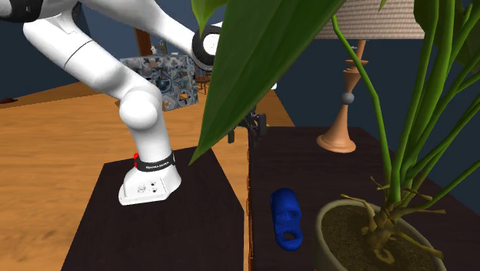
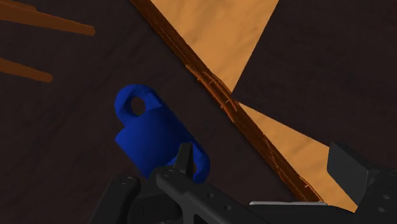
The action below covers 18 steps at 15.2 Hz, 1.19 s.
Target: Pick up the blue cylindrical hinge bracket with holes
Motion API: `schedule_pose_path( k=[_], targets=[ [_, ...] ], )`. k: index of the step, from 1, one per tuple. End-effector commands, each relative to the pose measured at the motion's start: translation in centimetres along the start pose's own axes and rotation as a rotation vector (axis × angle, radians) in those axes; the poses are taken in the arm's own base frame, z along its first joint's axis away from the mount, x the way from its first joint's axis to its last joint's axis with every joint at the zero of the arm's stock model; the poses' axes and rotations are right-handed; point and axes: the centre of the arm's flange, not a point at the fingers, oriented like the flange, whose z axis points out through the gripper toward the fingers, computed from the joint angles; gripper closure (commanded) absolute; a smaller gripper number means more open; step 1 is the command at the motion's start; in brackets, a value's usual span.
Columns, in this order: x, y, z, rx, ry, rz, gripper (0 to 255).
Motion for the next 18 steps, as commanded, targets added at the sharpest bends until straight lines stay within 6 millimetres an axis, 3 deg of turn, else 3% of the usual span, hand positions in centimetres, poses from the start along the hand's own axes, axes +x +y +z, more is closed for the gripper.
schedule_pose_path(
  k=[1, 8, 14, 18],
  targets=[
    [-0.4, 1.2, 1.7, -0.023, 0.009, -0.068, 0],
    [-0.4, 7.3, 7.8, -0.090, 0.033, -0.286, 0],
    [0.9, 12.7, 12.6, -0.147, 0.054, -0.473, 0],
    [1.3, 13.1, 14.6, -0.153, 0.056, -0.494, 0]
  ],
)
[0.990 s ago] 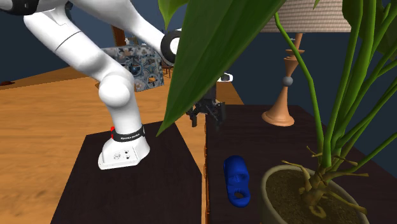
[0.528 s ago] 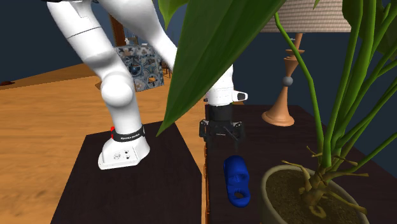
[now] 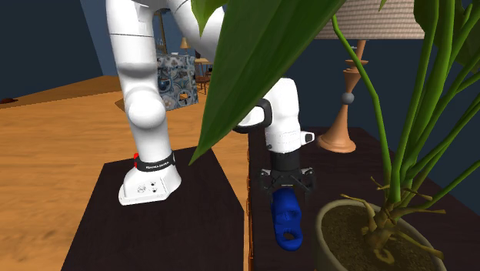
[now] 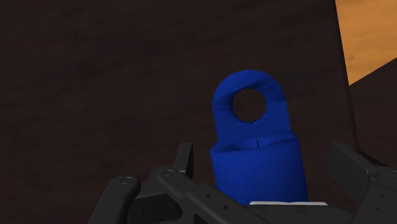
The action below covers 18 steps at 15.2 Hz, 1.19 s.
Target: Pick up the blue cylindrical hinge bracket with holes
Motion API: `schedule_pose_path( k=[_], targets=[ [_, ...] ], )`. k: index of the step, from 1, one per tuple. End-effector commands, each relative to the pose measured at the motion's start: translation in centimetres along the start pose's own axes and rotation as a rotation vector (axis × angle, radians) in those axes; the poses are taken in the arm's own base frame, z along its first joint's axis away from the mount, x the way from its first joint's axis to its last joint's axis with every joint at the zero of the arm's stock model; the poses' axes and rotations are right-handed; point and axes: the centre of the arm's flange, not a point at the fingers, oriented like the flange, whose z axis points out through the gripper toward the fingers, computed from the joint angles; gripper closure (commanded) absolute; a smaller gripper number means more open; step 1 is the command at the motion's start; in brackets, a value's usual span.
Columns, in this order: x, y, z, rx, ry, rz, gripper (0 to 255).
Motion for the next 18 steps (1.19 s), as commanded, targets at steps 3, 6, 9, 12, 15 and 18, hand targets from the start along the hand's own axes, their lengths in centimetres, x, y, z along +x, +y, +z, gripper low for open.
schedule_pose_path(
  k=[3, 6, 9, 12, 15, 18],
  targets=[
    [0.3, -0.3, 2.0, -0.003, 0.000, -0.002, 0],
    [0.5, -0.5, 2.8, -0.003, 0.000, -0.002, 0],
    [0.4, -0.4, 2.7, -0.003, 0.000, -0.002, 255],
    [0.5, -0.4, 2.8, -0.003, 0.000, -0.002, 255],
    [0.5, -0.4, 2.8, -0.003, 0.000, -0.002, 255],
    [0.3, -0.3, 1.7, -0.003, 0.000, -0.002, 255]
  ],
)
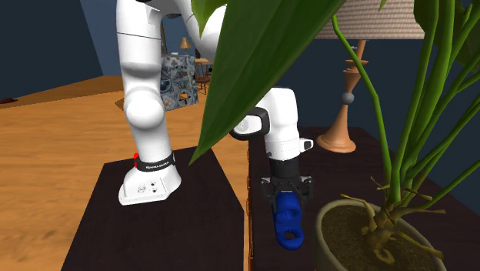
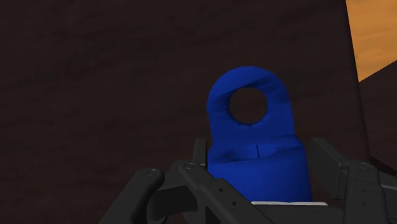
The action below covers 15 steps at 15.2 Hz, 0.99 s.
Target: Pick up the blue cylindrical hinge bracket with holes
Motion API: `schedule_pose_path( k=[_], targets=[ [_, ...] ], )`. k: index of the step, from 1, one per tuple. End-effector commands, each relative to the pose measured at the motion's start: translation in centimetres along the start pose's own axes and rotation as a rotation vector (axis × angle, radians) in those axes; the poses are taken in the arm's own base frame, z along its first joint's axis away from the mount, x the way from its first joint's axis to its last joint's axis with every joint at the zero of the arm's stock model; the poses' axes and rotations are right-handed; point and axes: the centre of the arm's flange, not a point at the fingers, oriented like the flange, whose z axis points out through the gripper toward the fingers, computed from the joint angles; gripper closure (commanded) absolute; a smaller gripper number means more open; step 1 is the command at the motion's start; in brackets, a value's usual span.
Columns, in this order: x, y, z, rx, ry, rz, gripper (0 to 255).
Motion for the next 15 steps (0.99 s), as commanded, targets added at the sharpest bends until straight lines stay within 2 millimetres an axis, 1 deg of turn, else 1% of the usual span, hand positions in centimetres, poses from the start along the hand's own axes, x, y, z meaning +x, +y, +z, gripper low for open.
schedule_pose_path(
  k=[1, 13, 15],
  targets=[
    [-0.2, 0.1, -0.9, 0.001, -0.001, -0.001, 255],
    [-1.4, 1.3, -7.0, 0.001, -0.001, -0.001, 255],
    [-1.4, 1.3, -7.0, 0.001, -0.001, -0.001, 255]
  ],
)
